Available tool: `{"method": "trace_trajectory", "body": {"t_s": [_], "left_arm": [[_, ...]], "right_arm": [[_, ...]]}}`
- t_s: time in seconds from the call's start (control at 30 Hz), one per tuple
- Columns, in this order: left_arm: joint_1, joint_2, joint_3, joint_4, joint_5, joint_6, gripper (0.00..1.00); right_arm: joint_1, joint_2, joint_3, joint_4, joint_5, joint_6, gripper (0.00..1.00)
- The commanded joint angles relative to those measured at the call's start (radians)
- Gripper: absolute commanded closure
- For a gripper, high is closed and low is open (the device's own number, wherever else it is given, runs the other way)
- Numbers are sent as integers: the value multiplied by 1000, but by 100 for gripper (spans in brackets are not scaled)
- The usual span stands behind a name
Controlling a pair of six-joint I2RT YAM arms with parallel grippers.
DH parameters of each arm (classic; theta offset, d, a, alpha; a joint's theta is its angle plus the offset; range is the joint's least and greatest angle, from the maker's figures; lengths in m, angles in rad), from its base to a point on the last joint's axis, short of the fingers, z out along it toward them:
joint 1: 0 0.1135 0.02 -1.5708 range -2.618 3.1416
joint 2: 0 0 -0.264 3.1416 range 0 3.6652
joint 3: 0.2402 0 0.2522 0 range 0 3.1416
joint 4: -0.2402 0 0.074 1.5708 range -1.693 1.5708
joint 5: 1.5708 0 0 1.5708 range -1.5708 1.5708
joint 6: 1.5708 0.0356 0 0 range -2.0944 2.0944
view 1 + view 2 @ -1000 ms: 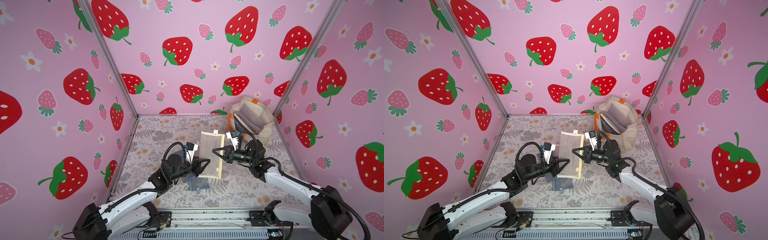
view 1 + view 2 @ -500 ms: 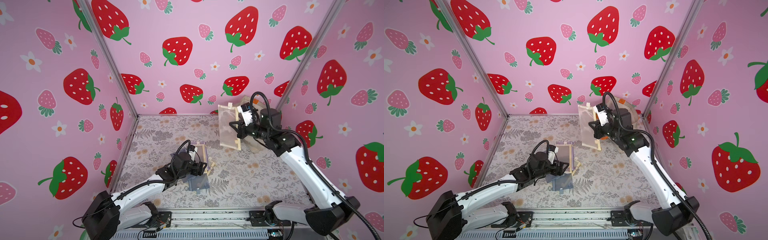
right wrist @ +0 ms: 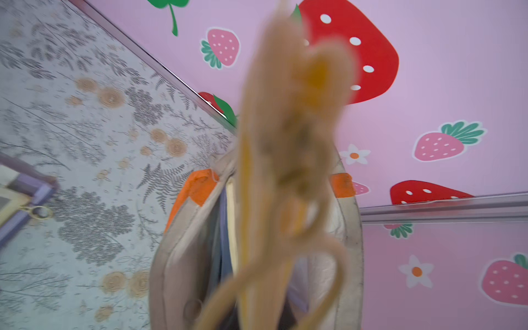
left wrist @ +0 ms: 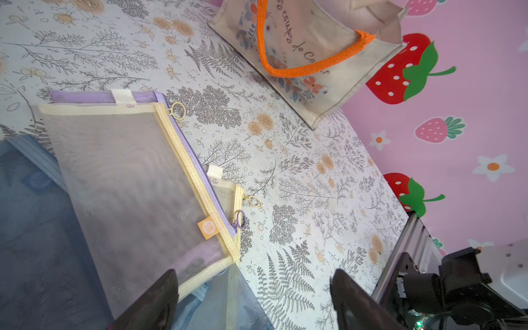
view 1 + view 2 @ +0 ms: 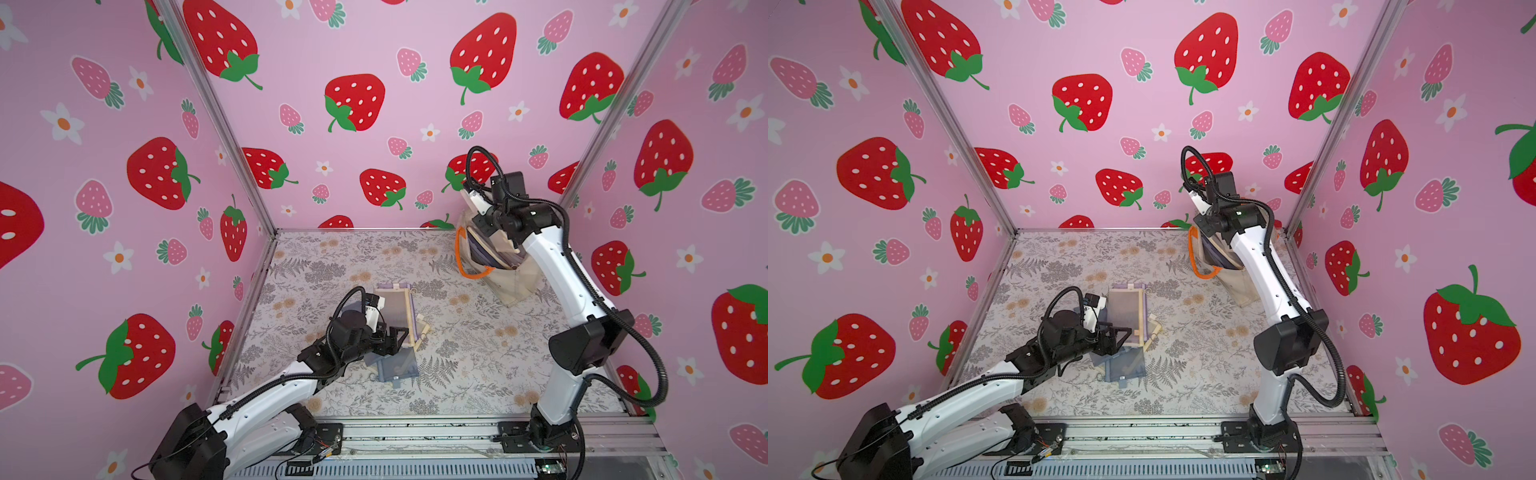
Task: Put the pencil pouch into the canvas bag
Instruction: Place the pencil pouch in the canvas bag.
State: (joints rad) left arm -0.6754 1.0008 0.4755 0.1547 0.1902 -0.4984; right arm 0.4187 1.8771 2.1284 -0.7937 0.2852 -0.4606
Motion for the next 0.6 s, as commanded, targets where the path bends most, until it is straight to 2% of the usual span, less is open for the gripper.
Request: {"method": "trace_trajectory", "body": {"t_s": [0.0, 0.17, 0.57], "left_arm": [[15, -15, -10, 62, 48, 6, 14], [43, -20, -18, 85, 82, 3, 14], [53, -61, -17, 92, 77, 12, 13]], "right_arm": [[-20, 17, 40, 0, 104, -145, 100], [-49, 9, -46, 114, 113, -185, 100], [-163, 88, -124, 124, -37, -73, 100]]}}
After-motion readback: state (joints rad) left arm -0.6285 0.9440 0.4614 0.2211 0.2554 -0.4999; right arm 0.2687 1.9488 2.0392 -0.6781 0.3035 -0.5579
